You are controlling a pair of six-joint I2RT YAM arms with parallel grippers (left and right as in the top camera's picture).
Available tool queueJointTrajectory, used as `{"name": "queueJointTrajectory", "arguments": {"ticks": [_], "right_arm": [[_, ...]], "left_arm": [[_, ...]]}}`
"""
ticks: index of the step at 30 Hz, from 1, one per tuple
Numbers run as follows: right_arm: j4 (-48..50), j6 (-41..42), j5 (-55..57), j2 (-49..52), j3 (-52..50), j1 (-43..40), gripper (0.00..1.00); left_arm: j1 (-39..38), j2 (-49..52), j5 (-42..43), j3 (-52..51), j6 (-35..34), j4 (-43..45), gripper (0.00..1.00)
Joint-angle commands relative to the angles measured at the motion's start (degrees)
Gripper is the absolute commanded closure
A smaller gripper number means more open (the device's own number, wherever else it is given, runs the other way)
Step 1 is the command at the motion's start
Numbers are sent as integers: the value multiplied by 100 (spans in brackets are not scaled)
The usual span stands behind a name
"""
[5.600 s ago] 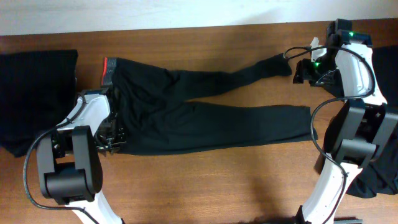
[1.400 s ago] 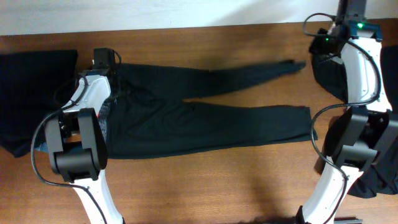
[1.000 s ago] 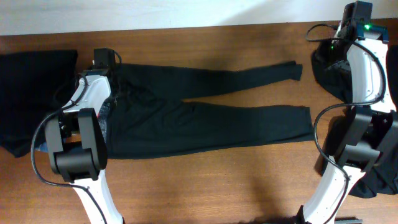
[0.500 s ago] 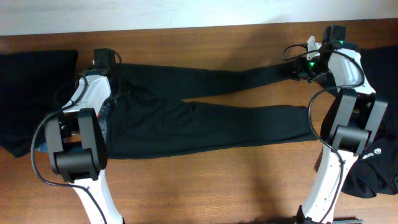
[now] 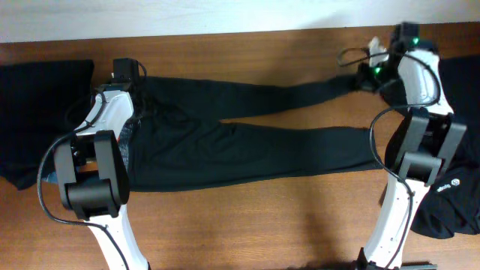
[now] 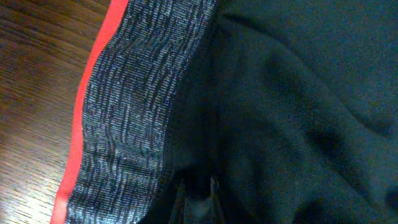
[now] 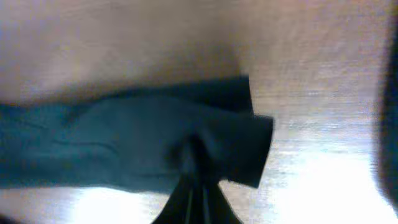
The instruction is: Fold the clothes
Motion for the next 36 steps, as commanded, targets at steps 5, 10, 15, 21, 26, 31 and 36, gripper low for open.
{"name": "queueJointTrajectory", "arguments": {"ticks": [5,10,15,21,26,31,36], "right_arm": [[-507,-2,-129,-802,1471,144,96],[-326,-262,-129,-776,1449,221,96],[-223,-260,-127,-776,1449,267,96],[-428,-238,-122,-776,1449,251,96],[-791,935,1519,-776,1447,229,96],[-560,1867,2774,-557,1443,-63,31],[-898,1541,2380,-463,1443,-164,0]], "left_arm": [[31,48,55,13,50,-55,85],[31,48,55,13,50,-72,85],[31,48,55,13,50,-76,85],[35,48,35,13,50,-74,85],[35,48,35,13,50,-72,85],[35,48,37,13,50,-81,85],[35,48,37,13,50,-138,85]]}}
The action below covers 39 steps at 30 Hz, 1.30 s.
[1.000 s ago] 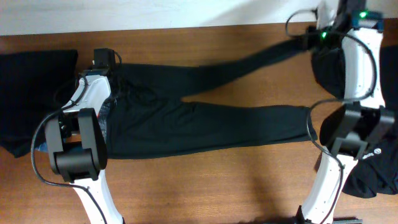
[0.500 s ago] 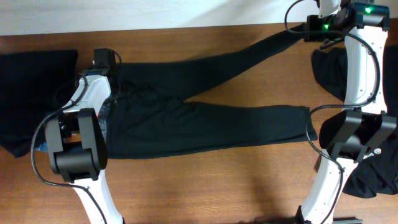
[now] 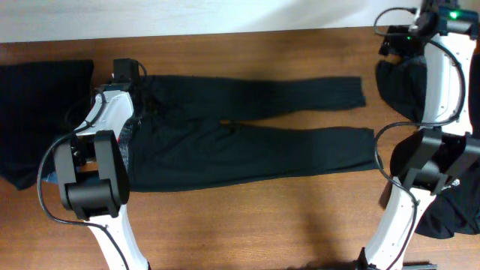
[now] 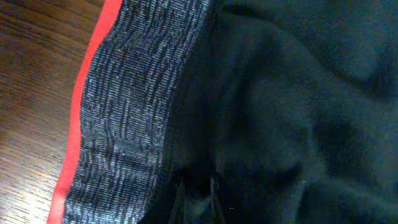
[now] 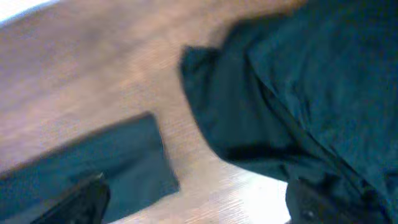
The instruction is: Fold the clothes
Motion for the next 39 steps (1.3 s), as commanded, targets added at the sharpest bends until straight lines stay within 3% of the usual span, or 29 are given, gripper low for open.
{"name": "queueJointTrajectory", "arguments": {"ticks": [1,11,13,16,23,34,35,36,37,39], "right_arm": [[-109,-68,107,98,2,-15,1],[162,-1123,-1473,437,-28,-2,0],[280,-1305,-1744,713,-31,20,10],[404,-1307,-1740,1108,-31,98,20],[874,-1305,-1740,1856,-31,354,20],[1182,-1303,-1635,2039,-35,435,23],[1178,-1303,-1534,2055,-35,437,26],[1174,-1303,-1478,2063,-35,437,37],[1163,-1300,-1412,2096,-35,437,57],[1147,-1272,-1388,2142,-37,437,80]], "left_arm": [[35,48,2,13,50,-66,85],[31,48,2,13,50,-63,85],[31,48,2,13,50,-63,85],[31,48,2,13,50,-61,85],[31,48,2,13,50,-61,85],[31,48,2,13,48,-63,85],[31,48,2,13,50,-61,85],[31,48,2,13,48,-59,85],[31,48,2,13,48,-59,85],[31,48,2,13,50,-63,85]]}}
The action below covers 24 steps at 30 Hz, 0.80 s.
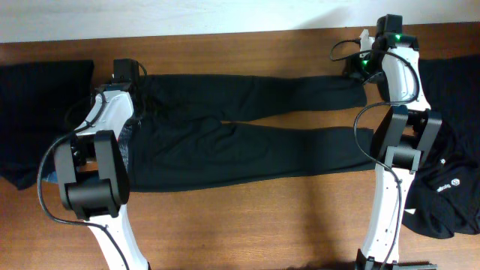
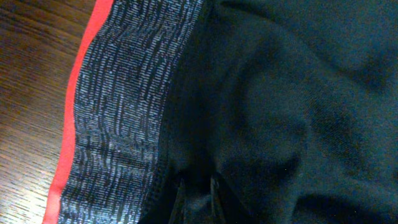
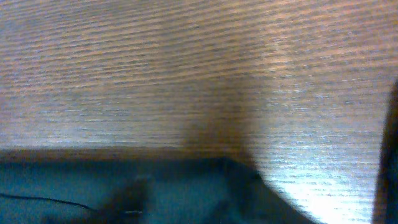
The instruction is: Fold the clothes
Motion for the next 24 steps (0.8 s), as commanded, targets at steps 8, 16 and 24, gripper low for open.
{"name": "queueJointTrajectory", "arguments": {"ticks": [8,16,24], "right_arm": [[249,299,398,258,90,2,96],[1029,1237,855,251,337,-245,96],[1121,1268,855,216,337,-256,40]], "left_arm": [[31,48,2,13,48,-24,85],[31,48,2,13,48,-28,85],[31,48,0,13,50,-24,84]]}}
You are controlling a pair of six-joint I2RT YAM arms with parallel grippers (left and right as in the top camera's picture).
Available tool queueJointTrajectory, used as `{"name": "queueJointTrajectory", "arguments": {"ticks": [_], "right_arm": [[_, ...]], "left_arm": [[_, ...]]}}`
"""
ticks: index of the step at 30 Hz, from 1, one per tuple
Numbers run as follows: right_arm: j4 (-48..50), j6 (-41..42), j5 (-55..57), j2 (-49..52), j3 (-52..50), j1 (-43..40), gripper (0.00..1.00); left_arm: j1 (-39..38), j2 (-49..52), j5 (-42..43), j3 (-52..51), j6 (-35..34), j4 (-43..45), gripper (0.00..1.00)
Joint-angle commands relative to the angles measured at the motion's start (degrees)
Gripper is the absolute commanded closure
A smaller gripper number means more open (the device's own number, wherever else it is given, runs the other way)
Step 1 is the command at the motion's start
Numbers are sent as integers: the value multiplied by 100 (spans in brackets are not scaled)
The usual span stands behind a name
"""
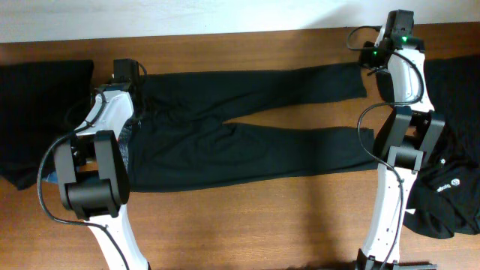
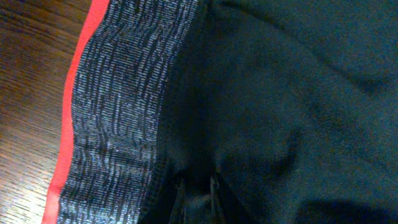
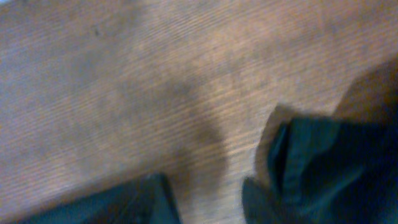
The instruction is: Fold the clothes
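Observation:
Black trousers [image 1: 247, 142] lie flat on the wooden table, waist to the left and both legs running right. My left gripper [image 1: 124, 73] is shut on the dark cloth beside the grey, red-edged waistband [image 2: 118, 106]; the fingertips [image 2: 198, 190] pinch a fold. The upper leg's cuff [image 1: 352, 79] lies straight near the back edge. My right gripper [image 1: 373, 56] hovers just beyond that cuff, open, with bare wood between its fingers [image 3: 205, 205]. The right wrist view is blurred; the cuff [image 3: 124, 202] shows at its lower left.
A black garment [image 1: 37, 112] lies at the table's left end. More black clothes [image 1: 454, 82] are piled at the right end, one with a white logo [image 1: 448, 184]; part of that pile [image 3: 336, 168] shows beside the right gripper.
The right gripper was down at the upper leg's cuff; it is now off the cuff, slightly further back and right. The upper leg lies straighter and further back. The left gripper has not moved.
The right gripper was first shut on the upper leg's cuff. It then stood open over the far right clothes pile with the cuff on the table, then was back at the cuff. Now the leg lies straight and released. The left gripper held the waist throughout.

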Motion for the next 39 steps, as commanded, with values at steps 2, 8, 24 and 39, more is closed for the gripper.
{"name": "queueJointTrajectory", "arguments": {"ticks": [2,8,24,39], "right_arm": [[-234,20,90,-79,136,-94,32],[-1169,-160,179,-1025,136,-264,16],[-4903,-566,-101,-2216,61,-820,1],[-4100,-369,-129,-6157,-4562,-776,1]], "left_arm": [[35,48,-2,13,50,-22,78],[35,-87,-72,341,802,-352,48],[35,-1224,341,1119,706,-3888,7],[33,-3624,361,-341,428,-4430,2]]}}
